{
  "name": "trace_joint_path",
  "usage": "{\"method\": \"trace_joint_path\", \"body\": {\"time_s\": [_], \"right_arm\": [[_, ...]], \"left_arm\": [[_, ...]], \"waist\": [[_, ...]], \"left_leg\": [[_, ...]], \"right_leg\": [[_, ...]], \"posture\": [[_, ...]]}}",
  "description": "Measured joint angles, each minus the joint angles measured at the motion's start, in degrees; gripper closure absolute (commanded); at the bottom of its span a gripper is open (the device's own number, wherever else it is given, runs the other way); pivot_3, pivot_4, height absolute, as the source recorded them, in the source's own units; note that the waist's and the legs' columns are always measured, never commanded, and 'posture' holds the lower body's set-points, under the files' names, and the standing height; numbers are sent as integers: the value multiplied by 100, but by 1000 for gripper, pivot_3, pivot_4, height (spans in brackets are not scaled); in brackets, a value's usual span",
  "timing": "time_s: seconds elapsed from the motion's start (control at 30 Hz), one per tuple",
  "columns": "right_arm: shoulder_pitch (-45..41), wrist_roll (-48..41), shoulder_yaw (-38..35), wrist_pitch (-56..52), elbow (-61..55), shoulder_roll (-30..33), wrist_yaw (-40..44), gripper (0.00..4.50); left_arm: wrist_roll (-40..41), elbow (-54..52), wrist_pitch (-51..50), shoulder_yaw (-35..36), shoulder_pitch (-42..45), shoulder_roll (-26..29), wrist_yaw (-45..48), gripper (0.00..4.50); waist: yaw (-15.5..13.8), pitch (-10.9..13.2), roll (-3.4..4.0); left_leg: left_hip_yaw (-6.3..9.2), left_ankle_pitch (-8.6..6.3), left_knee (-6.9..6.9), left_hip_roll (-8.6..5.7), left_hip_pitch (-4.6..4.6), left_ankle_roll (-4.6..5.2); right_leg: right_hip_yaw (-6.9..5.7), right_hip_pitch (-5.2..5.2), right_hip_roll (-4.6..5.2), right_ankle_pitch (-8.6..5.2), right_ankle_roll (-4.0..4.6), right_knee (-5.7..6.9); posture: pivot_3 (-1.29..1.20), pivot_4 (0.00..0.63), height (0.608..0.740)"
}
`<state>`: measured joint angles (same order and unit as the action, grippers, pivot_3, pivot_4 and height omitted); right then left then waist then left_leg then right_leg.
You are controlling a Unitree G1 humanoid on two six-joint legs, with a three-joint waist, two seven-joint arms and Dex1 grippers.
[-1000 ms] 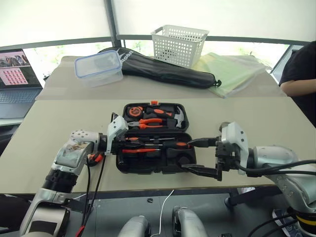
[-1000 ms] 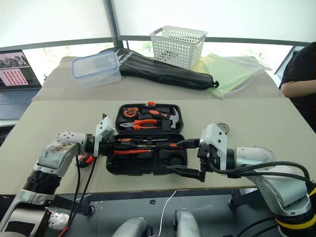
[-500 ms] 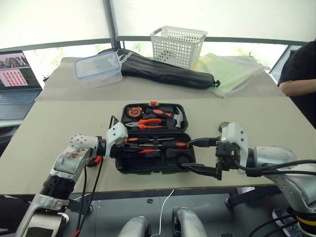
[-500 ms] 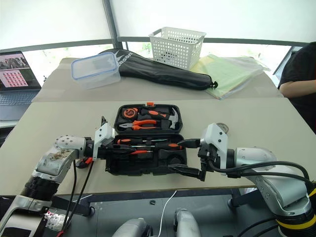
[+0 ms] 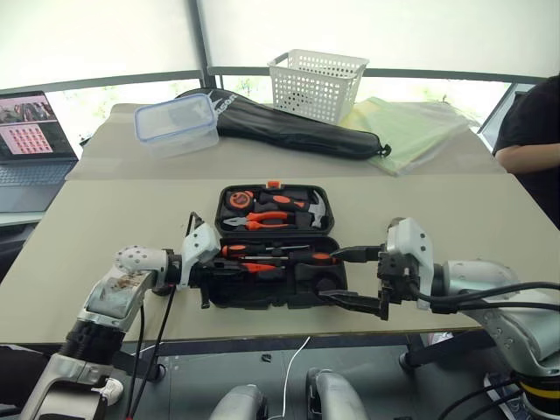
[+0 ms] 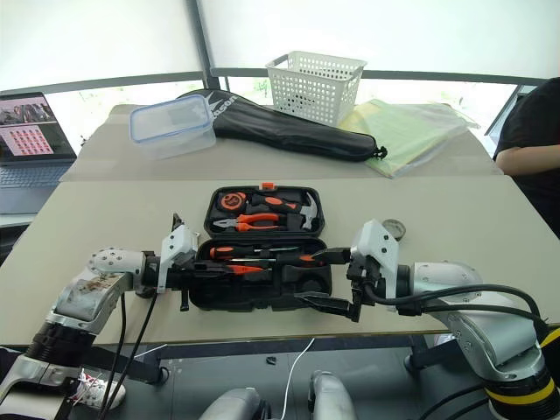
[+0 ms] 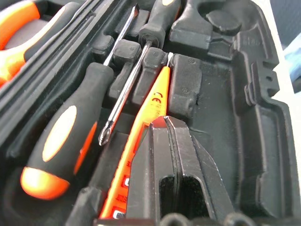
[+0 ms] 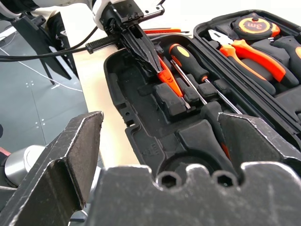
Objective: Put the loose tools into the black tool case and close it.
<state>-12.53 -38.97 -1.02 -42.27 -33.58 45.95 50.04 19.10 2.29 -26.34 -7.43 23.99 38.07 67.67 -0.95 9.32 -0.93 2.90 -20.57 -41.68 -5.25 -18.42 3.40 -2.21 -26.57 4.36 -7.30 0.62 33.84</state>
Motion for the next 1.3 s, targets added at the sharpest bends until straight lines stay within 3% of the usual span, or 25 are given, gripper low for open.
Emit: {"method": "trace_joint_path", "body": {"time_s": [0.33, 0.37, 0.4, 0.47, 0.6, 0.77, 0.87, 0.97, 1.17, 1.3], "right_arm": [[-47, 2, 48, 5, 30, -65, -7, 0], [-81, -7, 48, 6, 28, -67, -2, 0], [-160, -62, 43, 4, 32, -73, 6, 0], [-397, -284, -46, -14, 34, -100, 42, 0], [-958, -853, -256, -151, 179, -167, 225, 0], [-1140, -857, -93, -131, 403, -85, 619, 0], [-1166, -697, 60, -35, 521, -92, 765, 0], [-1186, -517, 214, 106, 570, -153, 856, 0], [-1115, -377, 281, 209, 560, -171, 883, 0], [-875, -290, 285, 222, 419, -173, 839, 0]], "left_arm": [[-86, -55, 76, -29, 89, 43, -68, 4479], [-83, -128, 76, 2, 0, 108, -70, 3982], [-52, -259, 33, 115, -148, 217, -77, 3816], [138, -524, -131, 510, -435, 517, -117, 3044], [577, -1287, -650, 2103, -1457, 1292, -314, 1636], [567, -1816, -877, 3641, -3293, 1462, -409, 42], [491, -2209, -964, 4126, -3997, 1460, -530, 42], [354, -2527, -1215, 4132, -4201, 1493, -823, 42], [352, -2780, -2462, 3335, -3276, 1637, -1766, 42], [108, -2430, -2412, 2536, -2775, 1619, -2094, 42]], "waist": [[39, 0, 1], [48, 1, 1], [60, 2, 0], [87, 6, -2], [113, 9, -7], [113, 10, -6], [49, 12, -8], [-8, 13, -6], [2, 12, -7], [42, 12, -6]], "left_leg": [[-3, -1, 4, 1, -3, -3], [-3, -1, 7, 1, -3, -3], [-3, -1, 8, 2, -5, -3], [-4, -1, 13, 5, -7, -5], [-10, -2, 45, 6, 0, -8], [-16, -1, 75, 4, -1, -9], [-15, -1, 75, 3, -4, -10], [-8, -3, 76, 3, 3, -13], [0, -19, 79, 4, 35, -45], [-4, -11, 91, 5, 40, -47]], "right_leg": [[3, -10, -1, 0, 1, -12], [4, -11, 0, 0, 1, -10], [4, -15, -2, 0, 1, -11], [4, -23, -4, 0, 2, -9], [-3, -34, -8, -2, 7, -13], [-11, -43, -10, -2, 7, -20], [-20, -38, -7, -3, 7, -42], [-18, -10, -5, -2, 6, -60], [-15, 20, -8, -1, 5, -56], [-17, 9, -12, -1, 9, -52]], "posture": [[0, 150, 740], [0, 150, 740], [0, 150, 740], [0, 150, 740], [0, 150, 740], [0, 150, 740], [0, 150, 740], [0, 150, 740], [0, 150, 740], [0, 150, 740]]}}
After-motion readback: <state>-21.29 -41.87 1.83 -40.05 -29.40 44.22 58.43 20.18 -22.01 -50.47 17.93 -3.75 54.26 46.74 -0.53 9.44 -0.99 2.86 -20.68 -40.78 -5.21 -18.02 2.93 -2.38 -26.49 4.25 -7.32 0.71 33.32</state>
